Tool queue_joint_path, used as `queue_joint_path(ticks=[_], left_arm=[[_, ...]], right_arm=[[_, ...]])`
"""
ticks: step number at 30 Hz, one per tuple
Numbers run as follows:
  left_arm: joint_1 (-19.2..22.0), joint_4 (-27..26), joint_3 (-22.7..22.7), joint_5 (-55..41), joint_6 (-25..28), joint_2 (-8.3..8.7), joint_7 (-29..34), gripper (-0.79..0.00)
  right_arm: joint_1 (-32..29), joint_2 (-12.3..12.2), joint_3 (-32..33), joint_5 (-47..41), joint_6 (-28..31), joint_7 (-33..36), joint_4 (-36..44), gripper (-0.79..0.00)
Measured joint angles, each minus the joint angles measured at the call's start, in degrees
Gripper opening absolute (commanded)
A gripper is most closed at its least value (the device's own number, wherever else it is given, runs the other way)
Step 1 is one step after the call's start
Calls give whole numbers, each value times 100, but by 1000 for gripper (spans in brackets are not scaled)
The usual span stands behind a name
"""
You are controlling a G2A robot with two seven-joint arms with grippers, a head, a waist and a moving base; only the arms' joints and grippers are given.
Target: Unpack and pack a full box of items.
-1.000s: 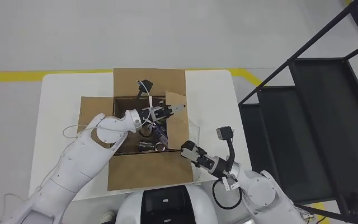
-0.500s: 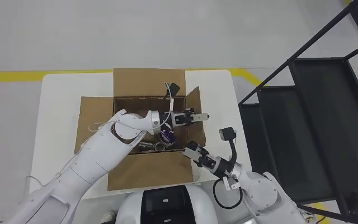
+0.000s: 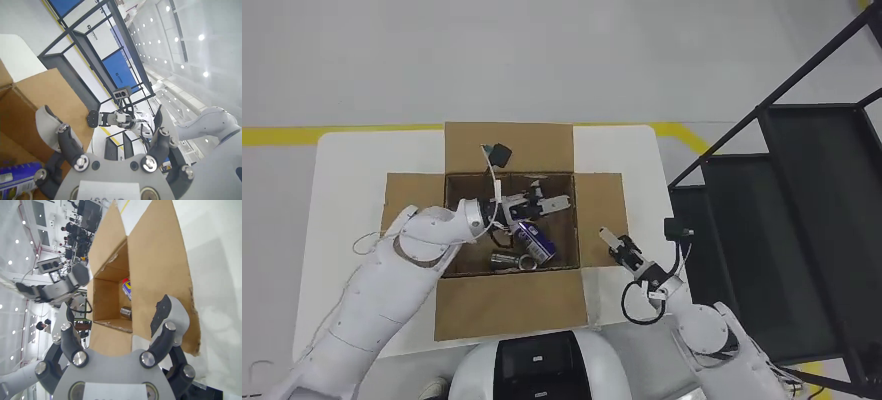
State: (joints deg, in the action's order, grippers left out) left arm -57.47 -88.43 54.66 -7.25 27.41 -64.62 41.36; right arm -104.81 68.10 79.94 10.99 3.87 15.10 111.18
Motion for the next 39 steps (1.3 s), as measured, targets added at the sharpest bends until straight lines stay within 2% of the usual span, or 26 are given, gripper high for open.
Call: queue_joint_path(ticks=[5,9,14,19,25,32,36,39], left_arm=[[-1146,-1087,1181,432,-49,325,42,0],[-1967,-1657,2080,595,-36,484,-145,0],[-2853,-2001,3128,571,107,581,-705,0],[-3522,-1935,3866,534,251,585,-1537,0],[-3984,-1542,4279,120,419,547,-2215,0],[-4131,-1244,4480,34,504,538,-2239,0],[-4129,-1248,4478,36,503,538,-2237,0],[-4129,-1248,4477,36,503,538,-2237,0]], right_arm=[[416,57,-441,186,-290,-71,-427,0],[484,73,-530,314,-332,-218,-403,0],[278,54,-361,655,-221,-570,195,0],[226,32,-454,1331,-234,-483,930,0],[932,73,-1226,2295,-533,233,1039,0],[2044,236,-2453,3844,-1134,739,434,0],[2524,348,-2949,4556,-1580,889,27,0],[2746,394,-3147,4936,-1675,964,-180,0]])
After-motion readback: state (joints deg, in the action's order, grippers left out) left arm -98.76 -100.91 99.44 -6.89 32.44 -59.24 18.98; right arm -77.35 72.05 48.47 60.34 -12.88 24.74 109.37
